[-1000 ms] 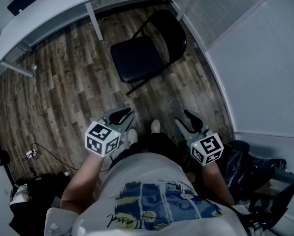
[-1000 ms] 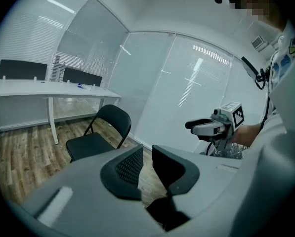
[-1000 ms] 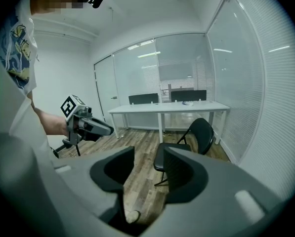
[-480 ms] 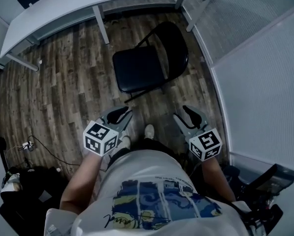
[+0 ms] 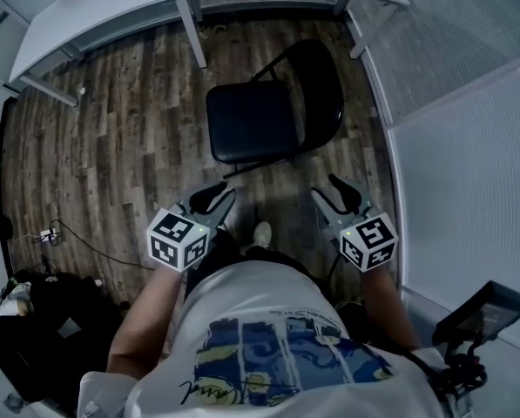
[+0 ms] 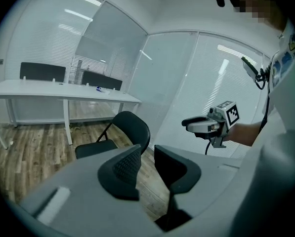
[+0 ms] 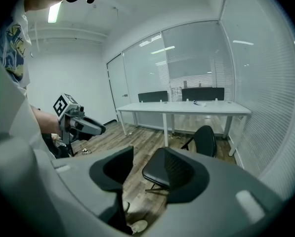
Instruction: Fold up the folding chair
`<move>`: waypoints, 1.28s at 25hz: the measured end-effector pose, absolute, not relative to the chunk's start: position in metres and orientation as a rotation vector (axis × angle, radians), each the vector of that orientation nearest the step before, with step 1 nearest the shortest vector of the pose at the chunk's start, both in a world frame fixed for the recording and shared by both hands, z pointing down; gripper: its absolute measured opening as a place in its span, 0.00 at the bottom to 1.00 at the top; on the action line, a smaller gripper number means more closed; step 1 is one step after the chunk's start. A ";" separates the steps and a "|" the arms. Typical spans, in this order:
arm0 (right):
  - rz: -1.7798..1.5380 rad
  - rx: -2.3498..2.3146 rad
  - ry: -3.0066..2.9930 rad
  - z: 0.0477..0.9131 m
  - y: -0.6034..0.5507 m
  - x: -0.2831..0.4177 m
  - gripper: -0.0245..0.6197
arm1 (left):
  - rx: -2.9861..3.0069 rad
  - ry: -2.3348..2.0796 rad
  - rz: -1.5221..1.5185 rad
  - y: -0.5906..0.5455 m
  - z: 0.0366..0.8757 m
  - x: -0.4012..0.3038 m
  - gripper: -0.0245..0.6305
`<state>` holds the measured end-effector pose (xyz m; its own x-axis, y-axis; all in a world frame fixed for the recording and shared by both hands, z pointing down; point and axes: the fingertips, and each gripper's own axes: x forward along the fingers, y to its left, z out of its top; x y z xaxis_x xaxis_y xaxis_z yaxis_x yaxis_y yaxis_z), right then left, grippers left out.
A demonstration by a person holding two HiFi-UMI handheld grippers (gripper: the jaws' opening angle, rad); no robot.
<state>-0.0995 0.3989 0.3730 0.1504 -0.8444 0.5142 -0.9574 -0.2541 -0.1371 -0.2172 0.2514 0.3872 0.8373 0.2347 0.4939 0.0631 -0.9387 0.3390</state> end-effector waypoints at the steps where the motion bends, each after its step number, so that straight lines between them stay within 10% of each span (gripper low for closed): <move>1: 0.750 2.204 -1.760 0.372 0.398 -0.099 0.33 | 2.703 0.220 0.790 0.250 0.387 -0.220 0.18; 32: 0.926 2.290 -1.312 0.441 0.351 0.069 0.36 | 2.508 0.152 0.883 0.127 0.490 -0.173 0.27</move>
